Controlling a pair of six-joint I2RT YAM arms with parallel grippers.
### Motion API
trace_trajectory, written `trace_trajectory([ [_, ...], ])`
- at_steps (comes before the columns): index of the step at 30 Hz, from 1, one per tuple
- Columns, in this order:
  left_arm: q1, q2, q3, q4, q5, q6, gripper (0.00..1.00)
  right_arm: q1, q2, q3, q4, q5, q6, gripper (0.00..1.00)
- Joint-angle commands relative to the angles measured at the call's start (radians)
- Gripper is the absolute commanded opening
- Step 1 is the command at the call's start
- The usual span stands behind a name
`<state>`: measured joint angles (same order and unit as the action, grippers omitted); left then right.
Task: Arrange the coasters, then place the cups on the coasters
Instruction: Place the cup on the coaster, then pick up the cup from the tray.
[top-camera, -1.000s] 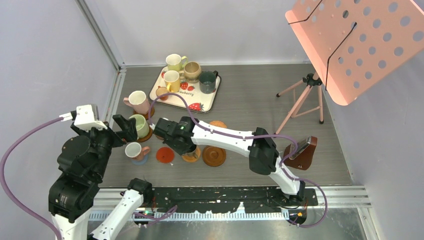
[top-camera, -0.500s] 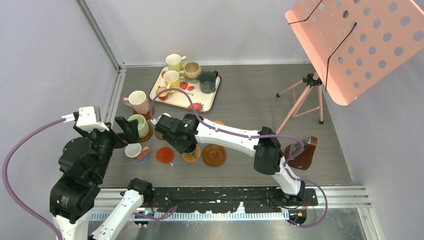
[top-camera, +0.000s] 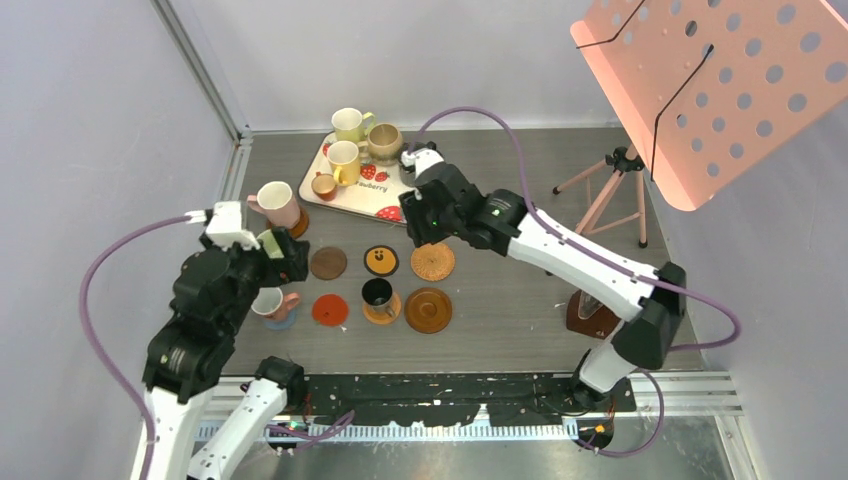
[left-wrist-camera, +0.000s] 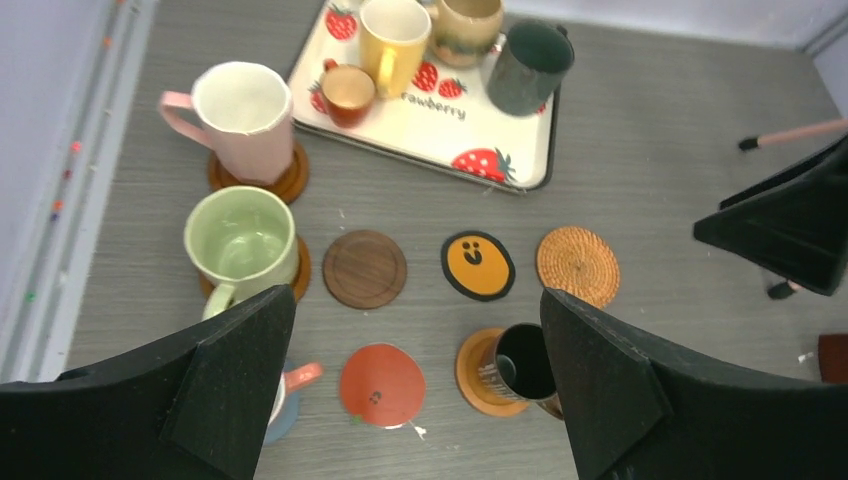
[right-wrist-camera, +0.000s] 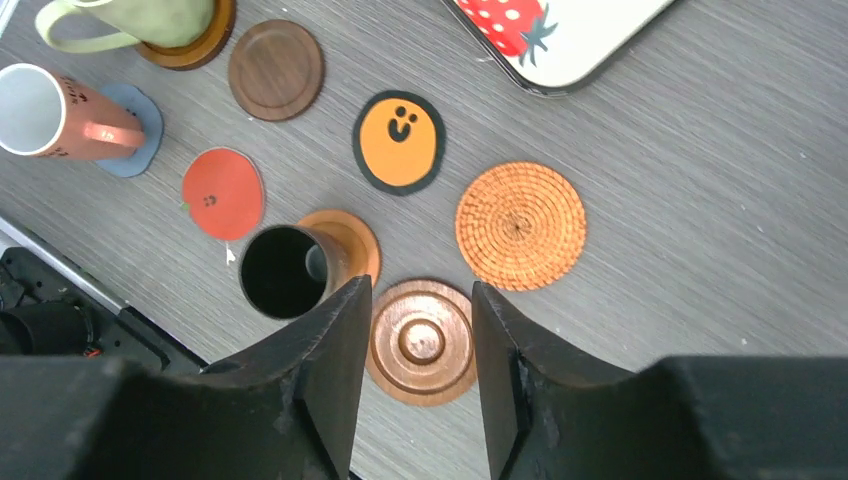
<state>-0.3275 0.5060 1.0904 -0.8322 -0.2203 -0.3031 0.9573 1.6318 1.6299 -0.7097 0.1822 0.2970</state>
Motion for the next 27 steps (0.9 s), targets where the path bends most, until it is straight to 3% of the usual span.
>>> trace_trajectory([
  [1,-0.004,0.128,-0.022,0.116,0.106,0.008,0.92,-0.001,-0.134,-0.115,0.113,0.044,0.026,0.50],
  [8,0.001,0.478,0.158,0.118,0.016,0.048,0.84,-0.001,-0.384,-0.359,0.207,0.030,0.000,0.71],
  [12,0.076,0.718,0.307,0.147,-0.007,0.048,0.71,-0.002,-0.506,-0.463,0.227,0.011,-0.023,0.75],
  [15,0.166,0.907,0.430,0.139,0.079,-0.062,0.58,-0.001,-0.597,-0.513,0.229,-0.007,-0.036,0.76],
  [17,0.213,0.998,0.491,0.131,0.100,-0.215,0.47,-0.002,-0.646,-0.556,0.232,-0.026,-0.041,0.76],
  [22,0.229,1.149,0.539,0.139,0.039,-0.490,0.42,-0.002,-0.726,-0.605,0.231,-0.037,-0.055,0.77],
  [27,0.229,1.220,0.496,0.180,-0.029,-0.708,0.45,-0.001,-0.760,-0.622,0.220,-0.027,-0.069,0.77],
])
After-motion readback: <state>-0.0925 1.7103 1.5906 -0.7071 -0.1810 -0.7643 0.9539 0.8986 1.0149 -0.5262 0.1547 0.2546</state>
